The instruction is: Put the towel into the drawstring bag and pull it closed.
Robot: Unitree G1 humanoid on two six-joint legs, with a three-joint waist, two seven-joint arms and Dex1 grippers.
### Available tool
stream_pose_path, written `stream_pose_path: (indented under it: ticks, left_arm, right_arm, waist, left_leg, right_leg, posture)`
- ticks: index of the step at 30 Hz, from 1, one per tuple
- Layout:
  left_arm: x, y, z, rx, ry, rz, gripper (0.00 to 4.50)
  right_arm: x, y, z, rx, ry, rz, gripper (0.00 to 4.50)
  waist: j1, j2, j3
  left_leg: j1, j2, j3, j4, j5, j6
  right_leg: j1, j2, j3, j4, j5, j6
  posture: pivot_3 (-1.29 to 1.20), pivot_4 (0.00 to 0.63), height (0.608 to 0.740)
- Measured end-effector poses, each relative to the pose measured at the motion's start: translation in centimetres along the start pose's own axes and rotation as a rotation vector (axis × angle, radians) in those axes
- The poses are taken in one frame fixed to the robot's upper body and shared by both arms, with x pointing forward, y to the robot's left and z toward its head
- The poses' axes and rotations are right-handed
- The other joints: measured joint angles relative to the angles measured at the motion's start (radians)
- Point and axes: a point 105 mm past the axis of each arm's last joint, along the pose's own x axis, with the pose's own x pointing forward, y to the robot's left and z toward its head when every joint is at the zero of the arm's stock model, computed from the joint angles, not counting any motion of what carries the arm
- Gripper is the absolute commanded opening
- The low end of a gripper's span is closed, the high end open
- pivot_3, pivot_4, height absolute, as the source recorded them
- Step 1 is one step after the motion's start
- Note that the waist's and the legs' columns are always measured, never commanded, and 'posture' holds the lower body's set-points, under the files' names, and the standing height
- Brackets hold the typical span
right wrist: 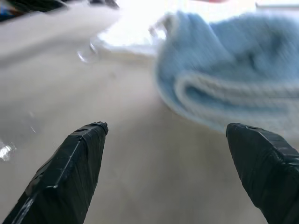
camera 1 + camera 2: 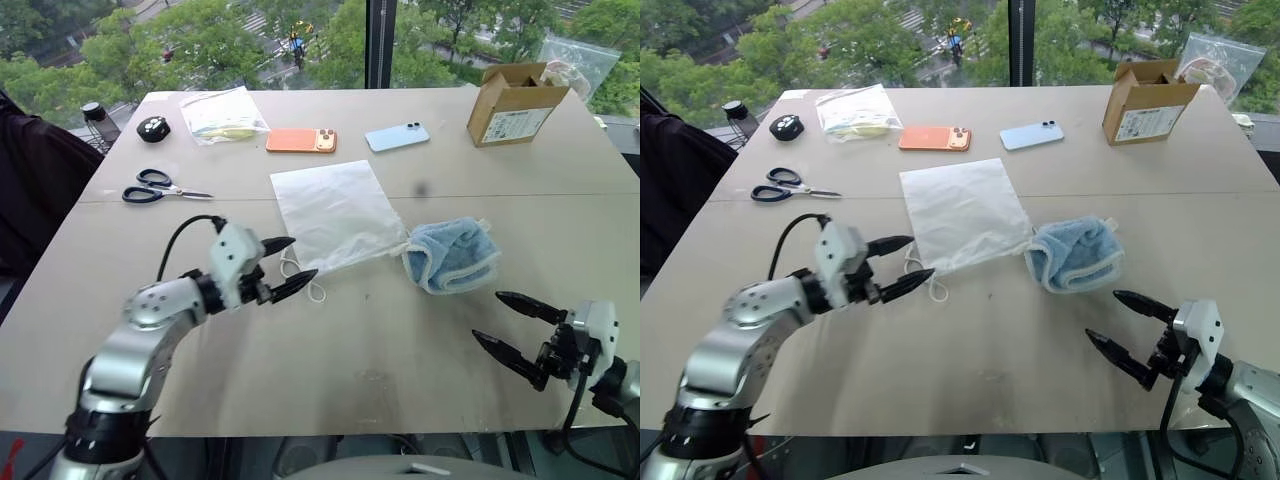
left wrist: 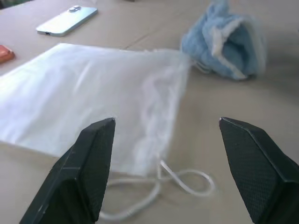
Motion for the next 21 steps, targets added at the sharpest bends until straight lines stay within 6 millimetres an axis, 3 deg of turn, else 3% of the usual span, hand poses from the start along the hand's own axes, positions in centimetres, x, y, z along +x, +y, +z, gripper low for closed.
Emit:
stream_pose_path:
  ticks: [2,7,14,20,21]
  left_arm:
    - [2.1,0.0,-0.5,0.037,0.011,0.004,3.67]
    - [3.9,0.0,-1.0,0.152,0.044,-0.030,3.67]
    - [4.8,-0.8,-2.8,0.176,0.086,-0.101,3.67]
    - [5.4,-0.8,-2.3,0.186,0.058,-0.101,3.67]
    - [5.4,-0.8,-2.2,0.188,0.055,-0.101,3.13]
  right_arm:
    - [0.5,0.5,0.1,0.015,-0.005,-0.017,4.36]
    - [1.6,2.3,0.9,0.023,-0.012,0.013,4.36]
    - [2.7,3.5,2.4,0.007,-0.029,0.004,4.36]
    - [3.0,4.0,2.5,0.019,-0.031,-0.004,4.36]
    - [3.1,3.9,2.5,0.017,-0.033,-0.005,4.50]
  waist:
    - [0.001,-0.001,0.000]
    - [-0.002,-0.001,0.000]
    - [-0.001,-0.002,0.000]
    - [-0.001,-0.003,0.000]
    - [-0.001,-0.003,0.000]
  left_leg:
    - [-0.001,0.000,0.000,0.000,0.000,0.000]
    - [-0.001,0.000,0.000,0.000,0.002,-0.003]
    - [-0.001,0.000,0.000,0.002,0.000,0.000]
    - [-0.001,0.000,0.000,0.002,0.000,0.000]
    - [-0.001,0.000,0.000,0.003,0.000,0.000]
  right_leg:
    - [-0.001,0.000,0.000,0.000,0.000,0.000]
    - [-0.001,0.001,0.000,0.001,0.000,0.000]
    - [-0.002,0.001,0.001,0.003,0.000,0.000]
    - [-0.002,0.001,0.001,0.004,0.000,0.000]
    - [-0.002,0.001,0.001,0.004,0.000,0.000]
  posture:
    - [0.00,0.150,0.740]
    - [0.00,0.150,0.740]
    - [0.00,0.150,0.740]
    - [0.00,0.150,0.740]
    - [0.00,0.150,0.740]
